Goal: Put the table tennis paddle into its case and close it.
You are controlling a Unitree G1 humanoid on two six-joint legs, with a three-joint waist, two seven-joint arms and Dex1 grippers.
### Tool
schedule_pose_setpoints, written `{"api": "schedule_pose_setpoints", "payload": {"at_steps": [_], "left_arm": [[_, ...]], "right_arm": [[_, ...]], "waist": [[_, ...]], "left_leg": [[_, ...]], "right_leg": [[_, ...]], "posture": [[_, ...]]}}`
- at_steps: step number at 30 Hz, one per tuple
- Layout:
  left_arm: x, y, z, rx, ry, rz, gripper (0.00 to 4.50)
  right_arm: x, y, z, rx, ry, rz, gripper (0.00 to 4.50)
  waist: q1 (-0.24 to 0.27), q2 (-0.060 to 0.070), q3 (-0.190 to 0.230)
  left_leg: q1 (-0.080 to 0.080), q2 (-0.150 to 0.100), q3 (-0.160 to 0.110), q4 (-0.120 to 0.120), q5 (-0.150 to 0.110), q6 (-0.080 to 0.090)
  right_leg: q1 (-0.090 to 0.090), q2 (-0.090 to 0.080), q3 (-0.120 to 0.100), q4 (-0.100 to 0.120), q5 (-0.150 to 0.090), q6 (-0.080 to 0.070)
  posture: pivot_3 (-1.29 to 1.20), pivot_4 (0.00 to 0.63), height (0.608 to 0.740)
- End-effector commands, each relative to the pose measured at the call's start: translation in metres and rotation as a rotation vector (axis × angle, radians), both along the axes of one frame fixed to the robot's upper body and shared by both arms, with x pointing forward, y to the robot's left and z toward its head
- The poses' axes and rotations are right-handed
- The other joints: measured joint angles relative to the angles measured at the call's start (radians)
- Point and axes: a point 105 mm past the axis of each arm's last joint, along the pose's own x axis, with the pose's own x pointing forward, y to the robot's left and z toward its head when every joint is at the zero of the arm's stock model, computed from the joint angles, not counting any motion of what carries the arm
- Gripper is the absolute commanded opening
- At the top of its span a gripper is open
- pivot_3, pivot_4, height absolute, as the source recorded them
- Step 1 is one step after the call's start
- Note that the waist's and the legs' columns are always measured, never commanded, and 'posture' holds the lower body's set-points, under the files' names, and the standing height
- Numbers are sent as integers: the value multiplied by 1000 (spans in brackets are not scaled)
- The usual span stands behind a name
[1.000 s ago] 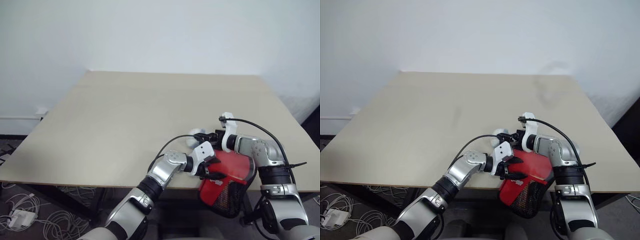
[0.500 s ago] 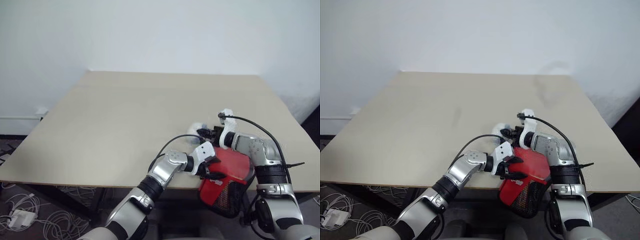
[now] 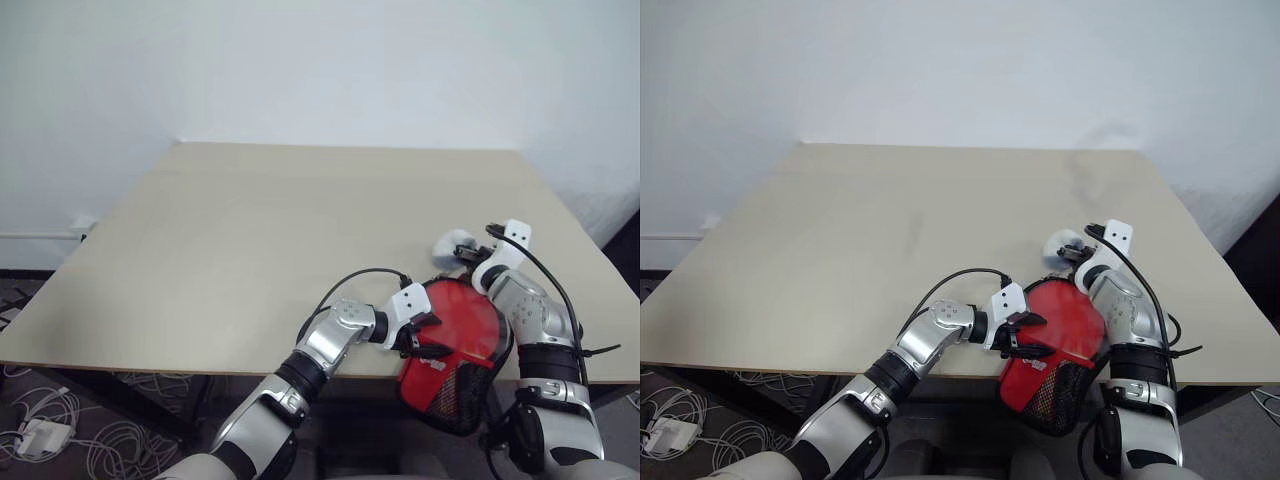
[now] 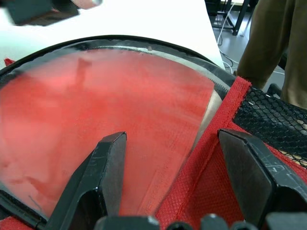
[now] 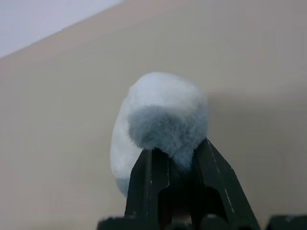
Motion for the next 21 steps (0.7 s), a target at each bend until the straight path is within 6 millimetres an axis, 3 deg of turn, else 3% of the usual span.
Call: {"api": "schedule_pose_setpoints", "payload": {"at_steps": [1, 5, 9, 16, 21], "left_arm": [[0, 24, -45, 165, 104, 81, 3212], [3, 22, -43, 156, 103, 93, 3212], [4, 20, -43, 155, 103, 93, 3212], [1, 16, -43, 158, 106, 61, 3212], [-1, 14, -44, 163, 105, 37, 3212]], "right_arm": [[-8, -52, 25, -12, -83, -168, 40], [-28, -92, 27, -3, -81, -301, 39], [-48, -110, 34, 7, -94, -358, 39], [-97, -119, 40, -9, -86, -401, 39], [-132, -115, 35, 0, -49, -423, 39]], "waist": [[0, 0, 0], [1, 0, 0], [0, 0, 0], [6, 1, 0], [10, 3, -1]], "left_leg": [[0, 0, 0, 0, 0, 0], [0, 0, 0, 0, 0, 0], [0, 0, 0, 0, 0, 0], [-2, -1, -2, 0, 0, 0], [-5, -1, -4, -1, 0, 0]], "right_leg": [[0, 0, 0, 0, 0, 0], [0, 0, 0, -1, 0, 0], [0, 0, 0, -1, 0, 0], [1, -1, -1, -4, 0, 0], [1, 0, -2, -10, 0, 0]], "posture": [[0, 0, 728], [0, 0, 728], [0, 0, 728], [0, 0, 728], [0, 0, 728]]}}
